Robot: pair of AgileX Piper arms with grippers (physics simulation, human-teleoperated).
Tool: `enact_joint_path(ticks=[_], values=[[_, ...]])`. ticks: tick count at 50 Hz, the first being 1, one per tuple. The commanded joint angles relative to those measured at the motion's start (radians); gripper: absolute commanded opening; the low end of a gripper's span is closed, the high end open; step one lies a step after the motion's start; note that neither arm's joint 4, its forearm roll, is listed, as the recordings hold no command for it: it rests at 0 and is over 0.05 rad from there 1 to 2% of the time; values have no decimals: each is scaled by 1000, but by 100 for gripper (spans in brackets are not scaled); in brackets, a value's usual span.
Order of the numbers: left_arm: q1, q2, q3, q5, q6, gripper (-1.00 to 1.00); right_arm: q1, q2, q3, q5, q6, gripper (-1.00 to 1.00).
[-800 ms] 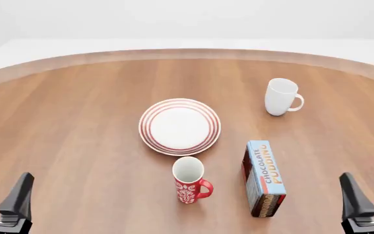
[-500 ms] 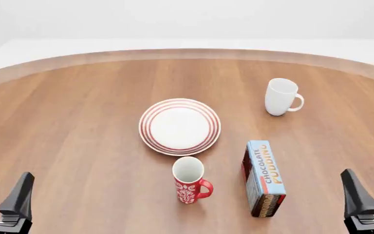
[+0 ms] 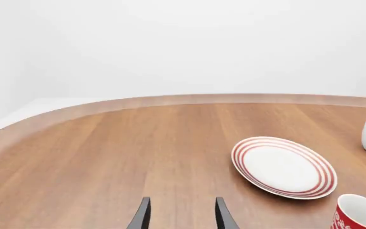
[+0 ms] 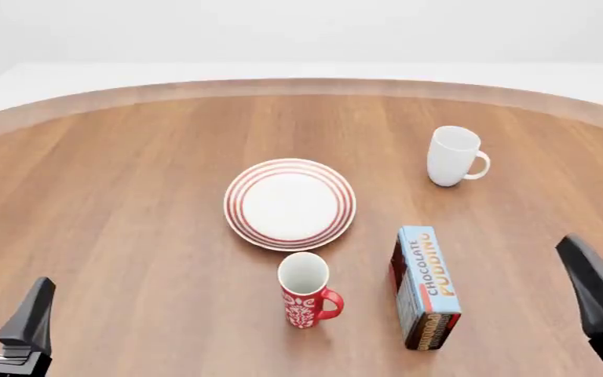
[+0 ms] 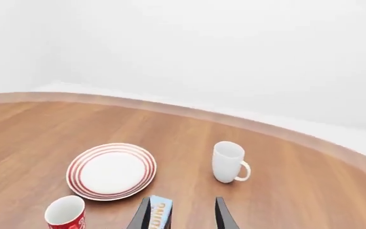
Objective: Pick up the red mug and put it on the plate
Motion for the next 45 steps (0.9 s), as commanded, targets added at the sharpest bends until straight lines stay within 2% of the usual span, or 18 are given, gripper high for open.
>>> enact_joint_path(ticks=[1,2,3,11,24,43,45], values=[[0,0,0,0,0,100,105,140,-181,119,-65,100],[0,0,0,0,0,100,110,154,-198,126,-71,100],[0,0,0,0,0,100,228,333,-357,218,-135,100],[0,0,0,0,0,100,253,394,-397,227,-145,100],[0,0,0,0,0,100,294,512,-498,303,-182,100],[0,0,0,0,0,100,375,632,-535,356,-106,100],[0,0,0,0,0,100,397,639,-529,354,-66,100]])
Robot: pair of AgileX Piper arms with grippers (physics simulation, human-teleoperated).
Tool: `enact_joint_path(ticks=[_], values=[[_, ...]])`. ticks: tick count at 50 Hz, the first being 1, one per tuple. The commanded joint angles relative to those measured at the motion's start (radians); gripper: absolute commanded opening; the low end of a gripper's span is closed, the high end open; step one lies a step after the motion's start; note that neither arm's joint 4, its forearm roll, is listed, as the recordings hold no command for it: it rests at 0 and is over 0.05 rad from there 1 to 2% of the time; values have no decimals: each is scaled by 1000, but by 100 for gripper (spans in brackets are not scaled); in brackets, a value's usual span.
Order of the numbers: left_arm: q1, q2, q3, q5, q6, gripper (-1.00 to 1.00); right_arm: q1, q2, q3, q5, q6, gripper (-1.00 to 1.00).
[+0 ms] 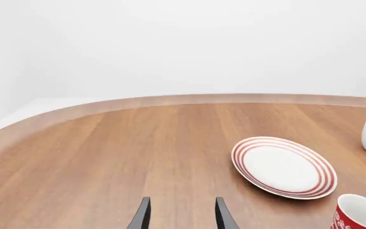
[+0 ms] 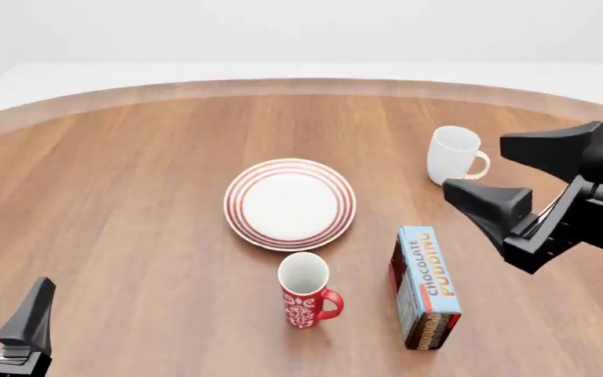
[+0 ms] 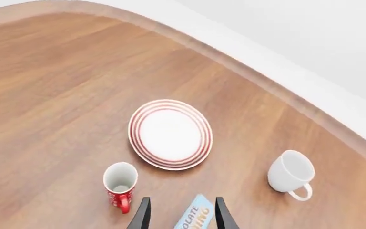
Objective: Pick up the red mug and put it on the plate
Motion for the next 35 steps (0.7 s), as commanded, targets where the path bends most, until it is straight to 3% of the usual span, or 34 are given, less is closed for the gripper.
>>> enact_joint_path(ticks=[1,26,35], values=[[0,0,0,0,0,100,66,65,-10,23,75,100],[0,0,0,0,0,100,125,182,-11,80,88,100],[0,0,0,0,0,100,125,214,13,54,94,100]])
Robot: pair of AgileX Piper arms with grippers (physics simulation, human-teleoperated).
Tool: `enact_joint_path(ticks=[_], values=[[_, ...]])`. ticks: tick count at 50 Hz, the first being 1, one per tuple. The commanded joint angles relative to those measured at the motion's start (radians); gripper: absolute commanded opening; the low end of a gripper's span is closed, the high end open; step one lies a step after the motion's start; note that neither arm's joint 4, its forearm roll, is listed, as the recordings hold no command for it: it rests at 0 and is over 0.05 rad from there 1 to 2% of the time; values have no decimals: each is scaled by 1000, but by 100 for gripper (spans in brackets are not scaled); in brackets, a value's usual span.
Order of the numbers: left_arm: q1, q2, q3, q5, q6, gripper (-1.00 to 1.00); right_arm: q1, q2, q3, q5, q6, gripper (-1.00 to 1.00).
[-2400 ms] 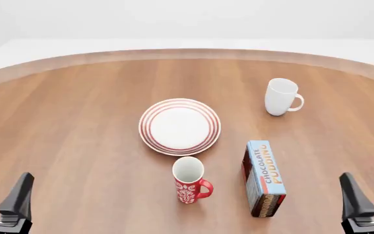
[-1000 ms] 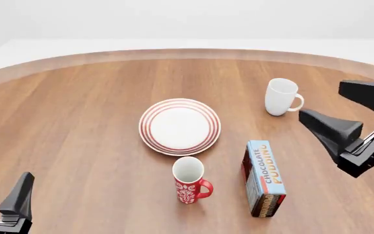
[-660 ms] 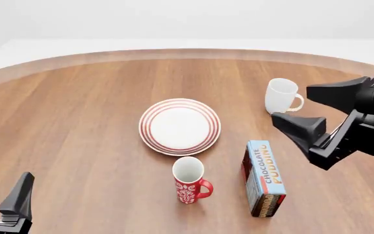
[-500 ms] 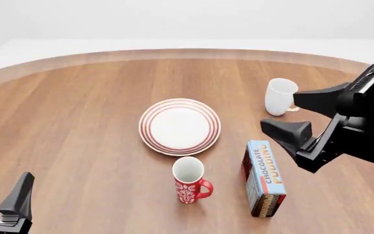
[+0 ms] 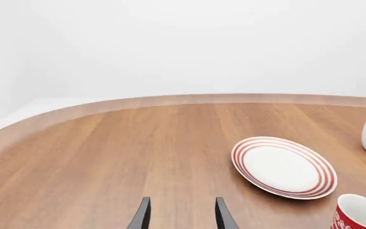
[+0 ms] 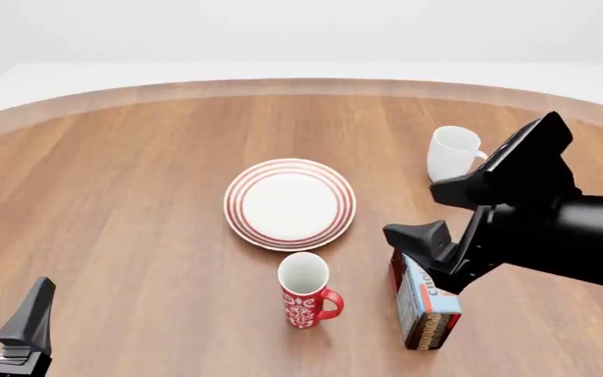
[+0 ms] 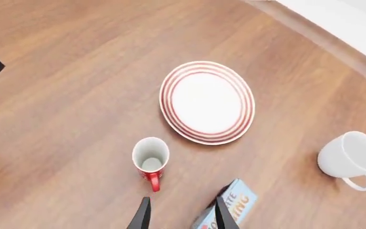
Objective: Pick up the red mug and put it on the plate
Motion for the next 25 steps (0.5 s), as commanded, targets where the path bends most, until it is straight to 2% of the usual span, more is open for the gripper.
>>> enact_joint_path(ticks=[1,10,25], values=[[0,0,0,0,0,100,8,46,18,-14,10,100],[0,0,0,0,0,100,50,109,25,-43,35,100],[0,0,0,0,0,100,71,164,47,-82,58,100]])
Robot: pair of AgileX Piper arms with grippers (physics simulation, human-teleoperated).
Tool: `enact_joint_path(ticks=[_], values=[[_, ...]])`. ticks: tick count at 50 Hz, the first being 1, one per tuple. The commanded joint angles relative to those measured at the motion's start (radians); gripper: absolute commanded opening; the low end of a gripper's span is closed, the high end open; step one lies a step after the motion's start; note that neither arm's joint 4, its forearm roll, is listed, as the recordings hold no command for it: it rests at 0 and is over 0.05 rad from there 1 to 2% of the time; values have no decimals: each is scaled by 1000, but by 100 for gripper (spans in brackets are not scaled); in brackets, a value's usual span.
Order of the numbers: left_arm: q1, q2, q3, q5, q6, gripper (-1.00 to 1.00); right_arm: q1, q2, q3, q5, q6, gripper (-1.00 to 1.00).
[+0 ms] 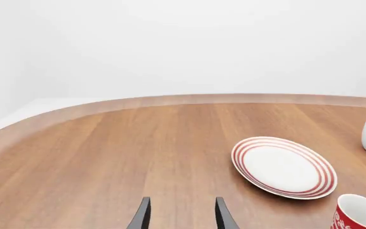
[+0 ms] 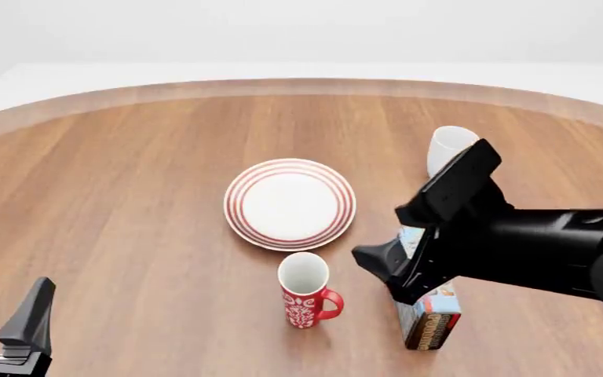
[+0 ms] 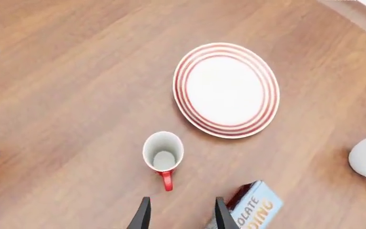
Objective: Pick up the red mug and put it on the plate
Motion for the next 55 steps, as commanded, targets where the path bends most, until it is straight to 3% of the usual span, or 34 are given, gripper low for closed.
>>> enact_joint_path(ticks=[1,36,55], values=[[0,0,0,0,0,100,19,46,19,-28,17,100],[0,0,0,0,0,100,55,168,77,-154,44,100],[0,0,0,0,0,100,26,235,95,-216,66,100]])
